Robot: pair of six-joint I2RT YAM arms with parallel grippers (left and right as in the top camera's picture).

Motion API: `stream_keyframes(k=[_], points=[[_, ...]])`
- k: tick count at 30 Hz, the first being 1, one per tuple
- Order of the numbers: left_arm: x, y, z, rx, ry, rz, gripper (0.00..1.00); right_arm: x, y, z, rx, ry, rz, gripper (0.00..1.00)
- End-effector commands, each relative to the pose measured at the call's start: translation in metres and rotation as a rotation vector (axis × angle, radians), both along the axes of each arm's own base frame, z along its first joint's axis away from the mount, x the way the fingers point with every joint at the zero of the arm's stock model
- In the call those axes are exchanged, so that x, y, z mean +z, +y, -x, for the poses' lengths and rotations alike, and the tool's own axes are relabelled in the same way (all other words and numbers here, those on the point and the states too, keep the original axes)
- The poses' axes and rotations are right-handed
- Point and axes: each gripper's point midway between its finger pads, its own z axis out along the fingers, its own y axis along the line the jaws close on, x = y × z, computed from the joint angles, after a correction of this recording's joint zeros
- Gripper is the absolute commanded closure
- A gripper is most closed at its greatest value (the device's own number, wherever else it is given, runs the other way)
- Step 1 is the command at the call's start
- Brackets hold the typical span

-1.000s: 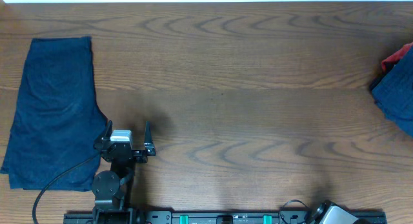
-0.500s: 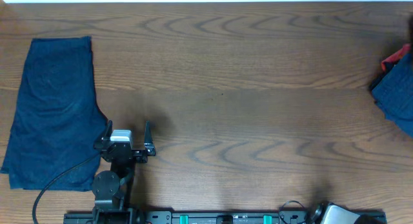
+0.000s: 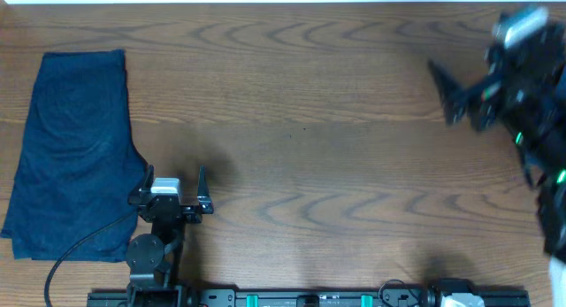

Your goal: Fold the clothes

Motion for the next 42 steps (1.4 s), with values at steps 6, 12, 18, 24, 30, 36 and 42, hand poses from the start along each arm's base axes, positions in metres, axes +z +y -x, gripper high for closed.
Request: stream_keyframes(k=[6, 12, 18, 24, 30, 36, 42], points=[[-0.015, -0.001, 0.001, -0.009, 0.046, -0.017, 0.02, -0.057, -0.002, 0.057, 0.001, -0.084, 0.073, 0.01], [-0.015, -0.001, 0.001, -0.009, 0.046, -0.017, 0.02, -0.104, 0.0, 0.083, 0.013, -0.085, 0.075, 0.01], [-0.015, -0.001, 0.001, -0.009, 0.046, -0.017, 0.02, -0.151, 0.003, 0.098, 0.031, -0.092, 0.071, 0.01], [-0.015, -0.001, 0.001, -0.009, 0.046, -0.017, 0.02, -0.177, 0.006, 0.107, 0.048, -0.12, 0.067, 0.01], [-0.015, -0.001, 0.001, -0.009, 0.046, -0.017, 0.02, -0.193, 0.011, 0.114, 0.075, -0.161, 0.057, 0.01], [-0.015, -0.001, 0.001, -0.009, 0.046, -0.017, 0.02, -0.212, 0.007, 0.104, 0.033, -0.097, -0.024, 0.01], [-0.015, -0.001, 0.001, -0.009, 0.046, -0.017, 0.02, -0.236, -0.032, 0.086, -0.258, 0.048, -0.298, 0.01]])
